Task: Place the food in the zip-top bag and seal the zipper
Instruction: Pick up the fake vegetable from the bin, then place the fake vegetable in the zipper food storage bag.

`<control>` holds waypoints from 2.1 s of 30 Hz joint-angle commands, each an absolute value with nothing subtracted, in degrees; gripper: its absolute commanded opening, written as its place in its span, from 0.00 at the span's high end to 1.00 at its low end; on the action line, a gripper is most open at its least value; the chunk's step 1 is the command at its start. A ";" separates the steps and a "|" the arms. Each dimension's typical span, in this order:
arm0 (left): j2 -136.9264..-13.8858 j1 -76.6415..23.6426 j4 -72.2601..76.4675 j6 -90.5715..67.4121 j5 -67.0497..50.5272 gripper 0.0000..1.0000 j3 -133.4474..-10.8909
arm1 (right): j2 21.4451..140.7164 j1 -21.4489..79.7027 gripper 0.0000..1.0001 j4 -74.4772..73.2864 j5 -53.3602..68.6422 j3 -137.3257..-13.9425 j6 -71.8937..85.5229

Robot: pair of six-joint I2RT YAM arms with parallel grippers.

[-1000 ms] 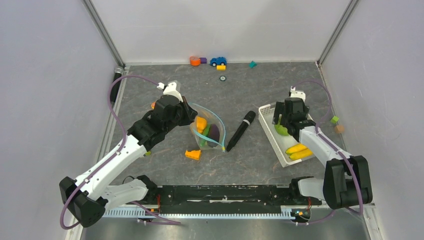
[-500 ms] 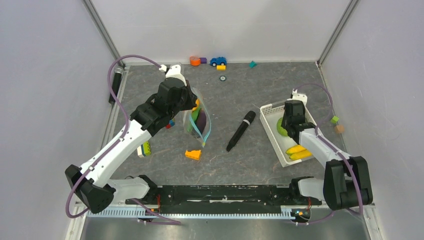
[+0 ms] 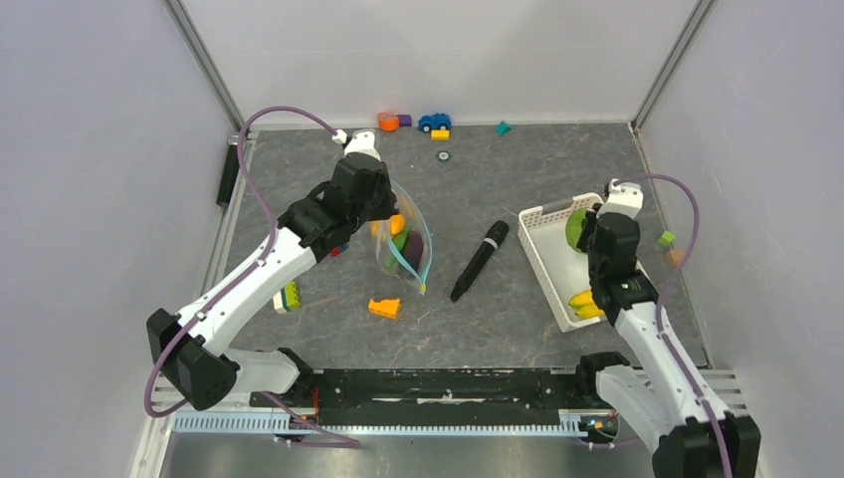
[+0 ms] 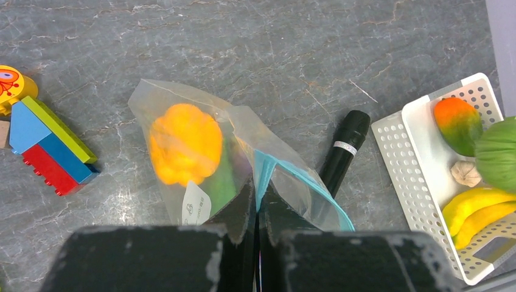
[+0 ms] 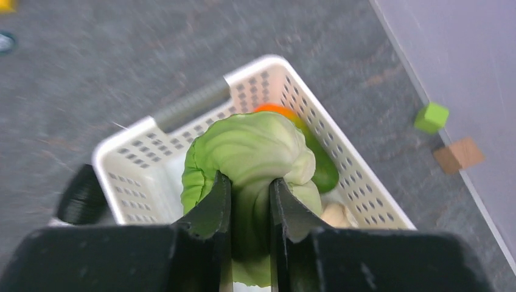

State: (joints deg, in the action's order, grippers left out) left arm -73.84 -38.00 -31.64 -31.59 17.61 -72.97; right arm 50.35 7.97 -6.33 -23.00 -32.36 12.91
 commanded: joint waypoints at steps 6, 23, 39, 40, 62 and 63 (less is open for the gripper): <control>-73.12 -37.95 -31.46 -29.09 18.13 0.98 -74.42 | 38.97 7.80 1.00 10.01 8.01 -31.57 8.97; -70.80 -37.97 -35.03 -30.66 18.38 0.98 -75.06 | 57.98 37.32 1.00 43.33 43.09 -41.34 15.49; -66.85 -37.97 -33.41 -31.15 11.09 0.98 -72.31 | 71.94 43.07 1.00 35.96 18.82 -45.47 12.56; -66.85 -37.97 -33.08 -31.14 10.22 0.98 -72.09 | 72.12 43.15 1.00 34.71 15.81 -45.59 12.07; -69.85 -37.97 -30.49 -33.04 6.93 0.98 -72.28 | 72.43 51.35 1.00 36.35 -0.34 -41.46 -7.13; -70.25 -37.97 -30.70 -33.02 7.63 0.98 -72.46 | 72.07 51.84 1.00 37.38 -0.19 -40.82 -9.06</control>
